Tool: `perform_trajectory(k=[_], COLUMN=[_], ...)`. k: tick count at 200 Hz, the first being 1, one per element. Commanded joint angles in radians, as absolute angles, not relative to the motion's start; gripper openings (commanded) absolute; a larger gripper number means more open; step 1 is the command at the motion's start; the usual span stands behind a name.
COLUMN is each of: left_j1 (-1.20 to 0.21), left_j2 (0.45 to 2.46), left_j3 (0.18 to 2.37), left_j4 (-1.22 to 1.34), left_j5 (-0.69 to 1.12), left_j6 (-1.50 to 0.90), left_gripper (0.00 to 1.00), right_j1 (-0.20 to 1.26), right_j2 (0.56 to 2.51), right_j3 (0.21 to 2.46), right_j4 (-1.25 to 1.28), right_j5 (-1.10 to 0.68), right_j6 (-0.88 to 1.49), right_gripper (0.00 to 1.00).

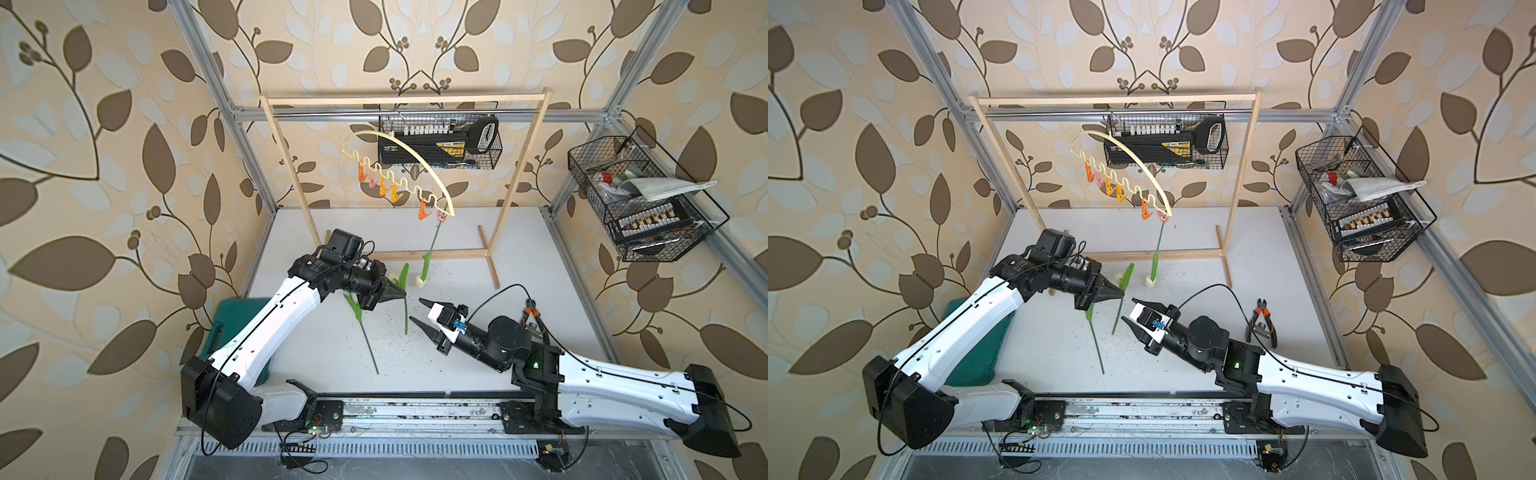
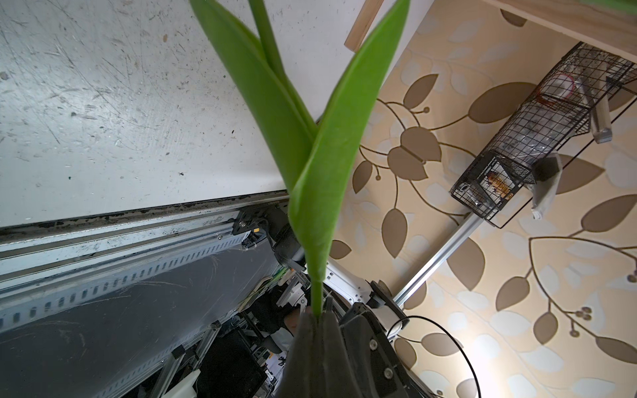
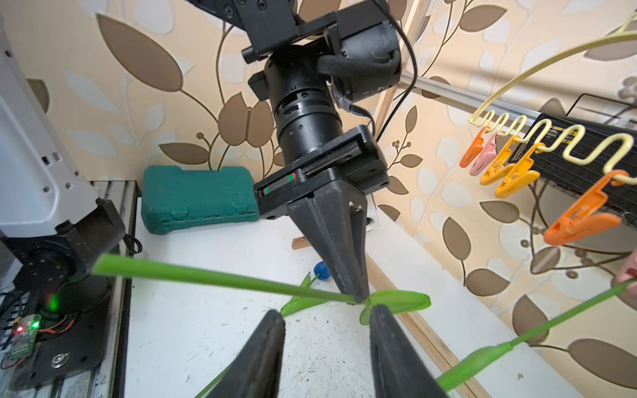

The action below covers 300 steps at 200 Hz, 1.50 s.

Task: Dry the flowers on a clothes hanger
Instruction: Pick up the flower at the center of the board.

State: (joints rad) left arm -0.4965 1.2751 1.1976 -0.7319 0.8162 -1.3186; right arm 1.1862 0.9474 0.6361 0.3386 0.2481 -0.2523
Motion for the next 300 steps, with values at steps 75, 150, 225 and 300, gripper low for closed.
perform_trajectory(k=[75,150,225,300], left_j1=[-0.489,-0.489,-0.489,-0.489], left_j2=[1.259,1.25,1.252,1.237], left_j3=[1.248,1.233,1.247,1.241], left_j4=[-0.721,-0.716,-0.714,-0.703], left_j5=[0.852,0.853,0.861,0.866], left_j6=[-1.325,-1.33,-1.331,-1.339], left_gripper=[0.01,0.02,0.01,0.02], right_j1=[1.181,1.174,1.171,1.161], right_j2=[1.015,1.074,1.101,1.109], right_j3=[0.686,0.741,0.753,0.755], right_j4=[0.315,0.33,0.339,0.348], right_j5=[0.218,0.223,0.232,0.253], right_j6=[-0.252,-0.277,-0.285,-0.295], right_gripper=[0.43,0.37,0.31,0.34])
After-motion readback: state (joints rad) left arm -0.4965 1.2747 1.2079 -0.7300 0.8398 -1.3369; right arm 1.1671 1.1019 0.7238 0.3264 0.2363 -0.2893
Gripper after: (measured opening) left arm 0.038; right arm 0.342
